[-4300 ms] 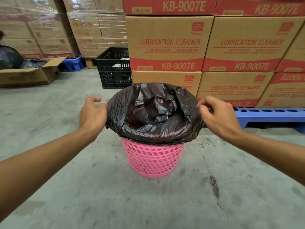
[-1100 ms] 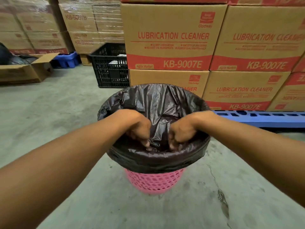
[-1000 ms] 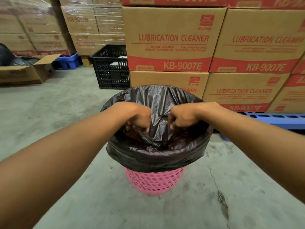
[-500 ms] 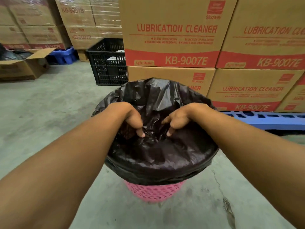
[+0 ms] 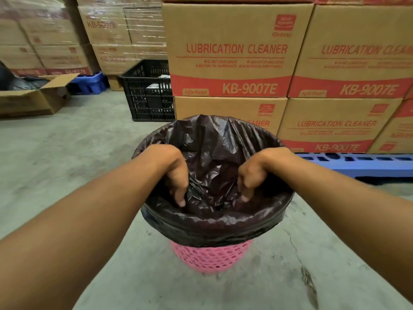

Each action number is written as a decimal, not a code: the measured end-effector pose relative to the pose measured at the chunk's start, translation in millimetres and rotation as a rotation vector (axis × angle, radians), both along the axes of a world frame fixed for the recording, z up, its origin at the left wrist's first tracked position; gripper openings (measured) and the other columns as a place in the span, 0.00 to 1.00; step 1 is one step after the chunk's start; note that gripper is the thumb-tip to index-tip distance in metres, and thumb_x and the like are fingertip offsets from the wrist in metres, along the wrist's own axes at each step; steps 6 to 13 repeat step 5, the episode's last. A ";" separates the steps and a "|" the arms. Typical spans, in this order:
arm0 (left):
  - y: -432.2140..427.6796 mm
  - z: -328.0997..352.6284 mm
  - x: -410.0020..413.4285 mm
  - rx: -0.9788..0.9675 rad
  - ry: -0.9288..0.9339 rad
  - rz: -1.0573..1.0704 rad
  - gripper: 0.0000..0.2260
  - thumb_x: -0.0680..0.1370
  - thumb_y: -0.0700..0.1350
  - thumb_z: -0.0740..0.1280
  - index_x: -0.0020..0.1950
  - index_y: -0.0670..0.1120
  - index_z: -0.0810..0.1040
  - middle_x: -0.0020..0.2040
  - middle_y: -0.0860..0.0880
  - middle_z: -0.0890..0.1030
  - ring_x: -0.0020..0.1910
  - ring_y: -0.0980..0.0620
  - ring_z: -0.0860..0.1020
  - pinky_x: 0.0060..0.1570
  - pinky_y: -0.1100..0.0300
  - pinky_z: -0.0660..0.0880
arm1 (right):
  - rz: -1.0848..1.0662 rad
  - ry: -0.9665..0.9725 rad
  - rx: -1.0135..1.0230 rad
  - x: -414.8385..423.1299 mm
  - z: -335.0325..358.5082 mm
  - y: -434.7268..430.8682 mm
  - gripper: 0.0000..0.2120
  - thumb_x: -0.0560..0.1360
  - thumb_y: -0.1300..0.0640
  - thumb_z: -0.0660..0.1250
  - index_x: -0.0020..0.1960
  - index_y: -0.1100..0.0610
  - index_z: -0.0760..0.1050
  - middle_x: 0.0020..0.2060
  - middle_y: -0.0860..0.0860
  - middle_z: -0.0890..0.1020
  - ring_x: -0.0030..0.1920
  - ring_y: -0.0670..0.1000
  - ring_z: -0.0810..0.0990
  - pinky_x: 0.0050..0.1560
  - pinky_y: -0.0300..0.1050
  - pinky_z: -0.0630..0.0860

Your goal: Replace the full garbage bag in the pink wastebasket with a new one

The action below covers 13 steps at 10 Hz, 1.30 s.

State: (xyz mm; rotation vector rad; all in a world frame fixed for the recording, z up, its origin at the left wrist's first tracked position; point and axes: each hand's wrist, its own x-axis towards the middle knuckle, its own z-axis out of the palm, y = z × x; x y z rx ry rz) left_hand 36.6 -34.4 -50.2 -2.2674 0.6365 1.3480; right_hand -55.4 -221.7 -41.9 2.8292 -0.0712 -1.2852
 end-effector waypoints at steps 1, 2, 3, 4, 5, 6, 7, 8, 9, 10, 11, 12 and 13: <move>-2.9 34.2 -15.3 -0.402 -0.132 0.078 0.20 0.66 0.51 0.75 0.57 0.48 0.84 0.57 0.47 0.84 0.59 0.46 0.79 0.65 0.48 0.73 | -0.107 -0.156 0.199 0.3 26.4 1.6 0.12 0.74 0.53 0.71 0.56 0.56 0.81 0.50 0.54 0.82 0.50 0.55 0.79 0.56 0.54 0.79; -0.6 54.5 -22.3 -0.479 -0.164 0.096 0.13 0.71 0.48 0.73 0.54 0.45 0.85 0.52 0.48 0.85 0.55 0.47 0.82 0.63 0.50 0.74 | -0.131 -0.036 0.297 -17.3 43.9 20.5 0.08 0.75 0.52 0.71 0.52 0.53 0.81 0.46 0.51 0.83 0.47 0.52 0.80 0.46 0.47 0.77; 3.7 44.4 -38.8 -0.184 -0.126 0.050 0.20 0.75 0.49 0.71 0.62 0.39 0.79 0.60 0.43 0.81 0.57 0.44 0.80 0.59 0.53 0.75 | 0.026 0.121 0.143 -37.8 23.7 44.2 0.15 0.76 0.52 0.67 0.58 0.58 0.82 0.48 0.53 0.83 0.49 0.54 0.81 0.56 0.50 0.78; 15.5 54.4 -58.5 -0.267 -0.278 -0.045 0.18 0.74 0.50 0.71 0.62 0.44 0.80 0.61 0.48 0.79 0.58 0.46 0.77 0.61 0.52 0.73 | 0.131 0.013 0.065 -49.4 25.3 49.6 0.15 0.76 0.53 0.65 0.57 0.61 0.81 0.51 0.54 0.82 0.53 0.57 0.81 0.60 0.54 0.77; 29.8 86.2 -55.1 -0.762 -0.309 0.163 0.10 0.77 0.42 0.68 0.57 0.45 0.83 0.53 0.52 0.83 0.50 0.53 0.79 0.50 0.63 0.73 | -0.134 -0.362 0.379 -50.3 66.0 33.6 0.11 0.76 0.52 0.69 0.54 0.57 0.83 0.45 0.51 0.85 0.49 0.54 0.83 0.51 0.49 0.80; 29.8 86.2 -55.1 -0.762 -0.309 0.163 0.10 0.77 0.42 0.68 0.57 0.45 0.83 0.53 0.52 0.83 0.50 0.53 0.79 0.50 0.63 0.73 | -0.134 -0.362 0.379 -50.3 66.0 33.6 0.11 0.76 0.52 0.69 0.54 0.57 0.83 0.45 0.51 0.85 0.49 0.54 0.83 0.51 0.49 0.80; 29.8 86.2 -55.1 -0.762 -0.309 0.163 0.10 0.77 0.42 0.68 0.57 0.45 0.83 0.53 0.52 0.83 0.50 0.53 0.79 0.50 0.63 0.73 | -0.134 -0.362 0.379 -50.3 66.0 33.6 0.11 0.76 0.52 0.69 0.54 0.57 0.83 0.45 0.51 0.85 0.49 0.54 0.83 0.51 0.49 0.80; 29.8 86.2 -55.1 -0.762 -0.309 0.163 0.10 0.77 0.42 0.68 0.57 0.45 0.83 0.53 0.52 0.83 0.50 0.53 0.79 0.50 0.63 0.73 | -0.134 -0.362 0.379 -50.3 66.0 33.6 0.11 0.76 0.52 0.69 0.54 0.57 0.83 0.45 0.51 0.85 0.49 0.54 0.83 0.51 0.49 0.80; 29.8 86.2 -55.1 -0.762 -0.309 0.163 0.10 0.77 0.42 0.68 0.57 0.45 0.83 0.53 0.52 0.83 0.50 0.53 0.79 0.50 0.63 0.73 | -0.134 -0.362 0.379 -50.3 66.0 33.6 0.11 0.76 0.52 0.69 0.54 0.57 0.83 0.45 0.51 0.85 0.49 0.54 0.83 0.51 0.49 0.80; 29.8 86.2 -55.1 -0.762 -0.309 0.163 0.10 0.77 0.42 0.68 0.57 0.45 0.83 0.53 0.52 0.83 0.50 0.53 0.79 0.50 0.63 0.73 | -0.134 -0.362 0.379 -50.3 66.0 33.6 0.11 0.76 0.52 0.69 0.54 0.57 0.83 0.45 0.51 0.85 0.49 0.54 0.83 0.51 0.49 0.80; 29.8 86.2 -55.1 -0.762 -0.309 0.163 0.10 0.77 0.42 0.68 0.57 0.45 0.83 0.53 0.52 0.83 0.50 0.53 0.79 0.50 0.63 0.73 | -0.134 -0.362 0.379 -50.3 66.0 33.6 0.11 0.76 0.52 0.69 0.54 0.57 0.83 0.45 0.51 0.85 0.49 0.54 0.83 0.51 0.49 0.80; 29.8 86.2 -55.1 -0.762 -0.309 0.163 0.10 0.77 0.42 0.68 0.57 0.45 0.83 0.53 0.52 0.83 0.50 0.53 0.79 0.50 0.63 0.73 | -0.134 -0.362 0.379 -50.3 66.0 33.6 0.11 0.76 0.52 0.69 0.54 0.57 0.83 0.45 0.51 0.85 0.49 0.54 0.83 0.51 0.49 0.80; 29.8 86.2 -55.1 -0.762 -0.309 0.163 0.10 0.77 0.42 0.68 0.57 0.45 0.83 0.53 0.52 0.83 0.50 0.53 0.79 0.50 0.63 0.73 | -0.134 -0.362 0.379 -50.3 66.0 33.6 0.11 0.76 0.52 0.69 0.54 0.57 0.83 0.45 0.51 0.85 0.49 0.54 0.83 0.51 0.49 0.80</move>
